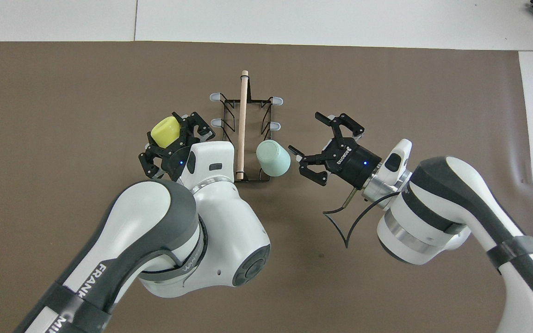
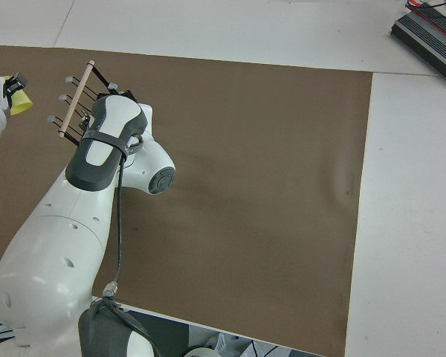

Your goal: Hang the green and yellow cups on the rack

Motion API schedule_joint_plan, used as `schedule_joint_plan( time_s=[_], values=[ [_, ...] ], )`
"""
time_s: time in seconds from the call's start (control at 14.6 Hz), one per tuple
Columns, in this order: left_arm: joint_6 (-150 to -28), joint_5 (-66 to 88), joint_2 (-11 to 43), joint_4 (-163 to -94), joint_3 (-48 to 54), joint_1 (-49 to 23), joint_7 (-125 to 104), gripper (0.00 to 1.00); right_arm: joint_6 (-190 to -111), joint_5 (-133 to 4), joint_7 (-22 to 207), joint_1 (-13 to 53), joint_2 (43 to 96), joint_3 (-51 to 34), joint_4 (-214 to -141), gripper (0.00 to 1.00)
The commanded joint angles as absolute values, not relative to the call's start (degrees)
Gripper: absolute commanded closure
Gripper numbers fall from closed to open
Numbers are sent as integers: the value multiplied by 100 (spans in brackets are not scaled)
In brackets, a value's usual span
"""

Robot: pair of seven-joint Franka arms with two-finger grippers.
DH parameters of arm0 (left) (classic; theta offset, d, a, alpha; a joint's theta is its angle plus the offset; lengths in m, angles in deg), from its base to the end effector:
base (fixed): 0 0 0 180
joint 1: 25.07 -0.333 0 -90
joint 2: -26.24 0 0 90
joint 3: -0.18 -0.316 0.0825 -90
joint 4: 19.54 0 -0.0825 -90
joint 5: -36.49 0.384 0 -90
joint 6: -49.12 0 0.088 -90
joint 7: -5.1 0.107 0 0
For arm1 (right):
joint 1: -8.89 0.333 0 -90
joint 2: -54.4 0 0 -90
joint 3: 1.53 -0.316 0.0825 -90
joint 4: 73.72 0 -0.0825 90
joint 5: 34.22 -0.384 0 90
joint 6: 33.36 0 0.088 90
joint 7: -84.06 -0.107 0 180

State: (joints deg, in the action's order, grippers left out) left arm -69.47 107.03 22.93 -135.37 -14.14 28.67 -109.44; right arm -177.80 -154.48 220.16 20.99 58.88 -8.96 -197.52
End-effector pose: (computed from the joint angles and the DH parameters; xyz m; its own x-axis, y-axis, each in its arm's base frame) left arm 0.4777 -0.3319 0.4529 0.3541 0.3276 0.8759 0.5669 -0.8201 0.0776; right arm 0.5355 0.1806 0.3794 0.1624 0.2137 0.9633 0.7798 -0.6260 0.0074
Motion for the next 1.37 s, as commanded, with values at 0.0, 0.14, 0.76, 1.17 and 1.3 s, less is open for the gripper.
schedule_joint_plan(
  time_s=[0.0, 0.14, 0.76, 1.17, 1.3],
  values=[
    [-6804, 11171, 2089, -13583, -1494, 3013, -11406, 100, -17750, -14229, 21644, 1567, 5888, -927, -19599, 0],
    [-6612, 11260, 1895, -13530, -1485, 3065, -11540, 100, -17733, -13183, 21266, 1312, 5923, -918, -19423, 0],
    [-6224, 11260, 1121, -13090, -1476, 3435, -12146, 100, -17979, -8665, 18877, 802, 5897, -848, -19255, 0],
    [-6374, 11190, 1130, -13152, -1467, 3443, -12146, 28, -17830, -5695, 16102, 713, 5862, -848, -19220, 0],
    [-6321, 11129, 1139, -13117, -1459, 3444, -12146, 0, -17453, -4509, 15134, 748, 5827, -830, -19037, 0]
  ],
)
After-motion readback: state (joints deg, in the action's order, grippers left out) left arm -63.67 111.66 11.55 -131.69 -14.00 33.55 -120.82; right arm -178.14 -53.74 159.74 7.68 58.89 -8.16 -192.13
